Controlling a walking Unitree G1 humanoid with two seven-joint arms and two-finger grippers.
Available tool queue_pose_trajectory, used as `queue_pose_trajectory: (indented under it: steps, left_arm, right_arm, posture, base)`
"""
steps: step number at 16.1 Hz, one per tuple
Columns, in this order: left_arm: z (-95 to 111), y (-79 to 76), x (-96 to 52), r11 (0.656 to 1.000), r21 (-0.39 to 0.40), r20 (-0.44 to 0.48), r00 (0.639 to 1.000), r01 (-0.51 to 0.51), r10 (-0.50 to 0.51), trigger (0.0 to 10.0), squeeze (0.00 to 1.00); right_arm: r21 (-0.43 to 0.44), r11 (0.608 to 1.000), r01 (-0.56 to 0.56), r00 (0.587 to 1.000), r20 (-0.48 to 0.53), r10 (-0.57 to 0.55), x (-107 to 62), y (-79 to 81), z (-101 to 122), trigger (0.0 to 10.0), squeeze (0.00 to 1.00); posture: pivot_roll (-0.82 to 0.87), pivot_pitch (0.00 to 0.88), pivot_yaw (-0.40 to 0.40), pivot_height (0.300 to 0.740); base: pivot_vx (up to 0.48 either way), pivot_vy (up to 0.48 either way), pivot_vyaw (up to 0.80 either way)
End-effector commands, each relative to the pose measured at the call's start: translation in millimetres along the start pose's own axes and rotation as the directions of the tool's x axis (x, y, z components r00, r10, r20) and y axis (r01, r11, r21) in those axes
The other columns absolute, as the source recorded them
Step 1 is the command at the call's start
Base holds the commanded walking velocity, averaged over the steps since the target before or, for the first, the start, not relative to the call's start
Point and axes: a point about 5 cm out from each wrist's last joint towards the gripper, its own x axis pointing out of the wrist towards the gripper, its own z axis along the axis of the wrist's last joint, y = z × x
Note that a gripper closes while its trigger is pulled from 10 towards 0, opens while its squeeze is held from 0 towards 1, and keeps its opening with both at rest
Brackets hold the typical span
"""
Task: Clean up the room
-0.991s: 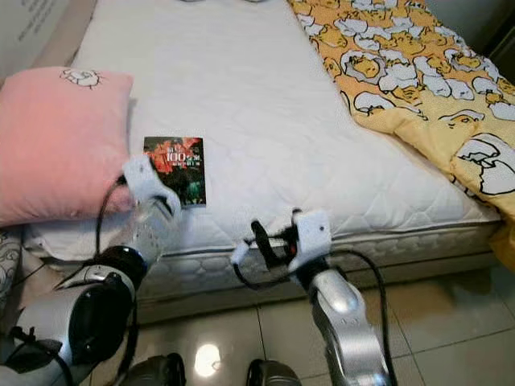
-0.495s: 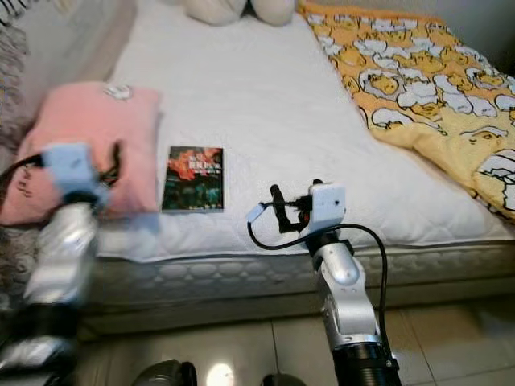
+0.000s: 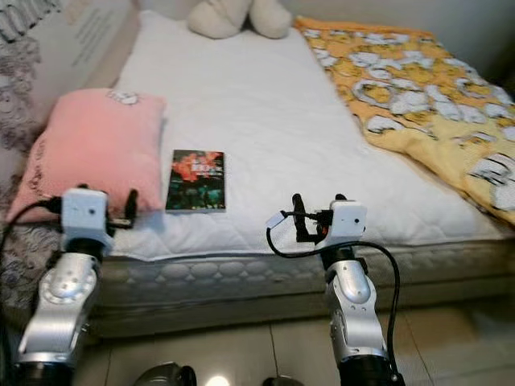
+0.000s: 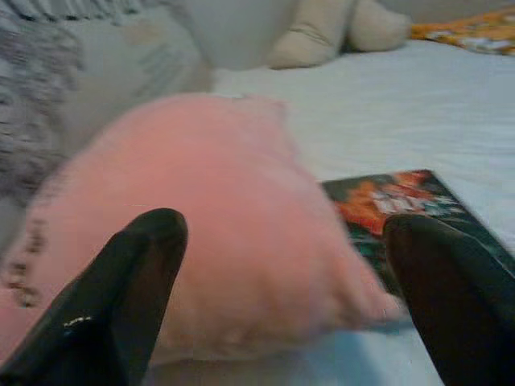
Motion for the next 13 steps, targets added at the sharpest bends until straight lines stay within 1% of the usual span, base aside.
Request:
queue_pose_trajectory:
  steps: [1, 2, 3, 4, 5, 7, 8, 10, 13]
  left_arm:
    - [2, -2.5, -0.8, 1.000, 0.001, -0.006, 1.000, 0.004, -0.004, 10.0, 1.00]
    - [-1, -5.1, -0.7, 1.000, 0.026, -0.039, 0.999, 0.017, -0.016, 10.0, 1.00]
    - [-3, -10.9, -0.1, 0.997, 0.042, -0.064, 0.996, 0.060, -0.057, 10.0, 1.00]
    - [-4, -13.1, 2.0, 0.997, 0.021, -0.070, 0.995, 0.070, -0.069, 10.0, 0.00]
    - [-4, -12.3, 6.3, 0.998, 0.001, -0.081, 0.995, 0.057, -0.057, 10.0, 0.00]
    - [-4, -9.6, 12.5, 1.000, 0.004, -0.095, 0.995, 0.025, -0.024, 10.0, 0.00]
    - [-4, -9.9, 13.0, 1.000, -0.007, -0.106, 0.994, 0.019, -0.020, 10.0, 0.00]
    - [-4, -13.9, 13.3, 1.000, 0.000, -0.111, 0.993, 0.029, -0.028, 10.0, 0.00]
    - [-3, -15.6, 15.6, 0.999, 0.003, -0.105, 0.994, 0.033, -0.033, 10.0, 0.00]
  right_arm:
    - [0.017, 1.000, 0.021, 1.000, 0.010, -0.021, 2.8, -7.1, 2, 10.0, 1.00]
    - [0.023, 1.000, 0.001, 1.000, -0.015, 0.000, 6.6, -4.9, 1, 10.0, 1.00]
    - [0.010, 0.999, -0.039, 0.999, -0.023, 0.039, 10.5, 0.7, 1, 10.0, 1.00]
    - [-0.019, 0.998, -0.056, 0.998, -0.029, 0.056, 14.0, 6.0, 2, 10.0, 0.00]
    - [-0.033, 0.997, -0.067, 0.997, -0.039, 0.066, 16.3, 10.9, 2, 10.0, 0.00]
    - [-0.026, 0.995, -0.091, 0.995, -0.044, 0.090, 16.1, 17.8, 0, 10.0, 0.00]
    - [-0.022, 0.995, -0.099, 0.994, -0.046, 0.098, 15.9, 19.4, -1, 10.0, 0.00]
    - [-0.017, 0.994, -0.110, 0.993, -0.052, 0.109, 15.6, 23.2, -2, 10.0, 0.00]
    - [-0.021, 0.993, -0.113, 0.992, -0.056, 0.112, 15.6, 23.6, -2, 10.0, 0.00]
  posture:
    - [0.03, 0.000, -0.054, 0.740]
    - [0.03, 0.000, -0.054, 0.740]
    - [0.03, 0.000, -0.051, 0.740]
    - [0.02, 0.000, -0.051, 0.740]
    - [0.02, 0.000, -0.052, 0.740]
    - [0.03, 0.000, -0.053, 0.740]
    - [0.03, 0.000, -0.052, 0.740]
    - [0.02, 0.000, -0.053, 0.740]
    - [0.02, 0.000, -0.056, 0.740]
  base:
    - [0.000, 0.000, 0.00]
    - [0.000, -0.480, 0.00]
    - [0.000, -0.480, 0.00]
    - [0.000, -0.472, 0.00]
    - [0.000, -0.458, 0.00]
    - [0.000, -0.448, 0.00]
    - [0.000, -0.446, 0.00]
    - [0.000, -0.446, 0.00]
    - [0.000, -0.441, 0.00]
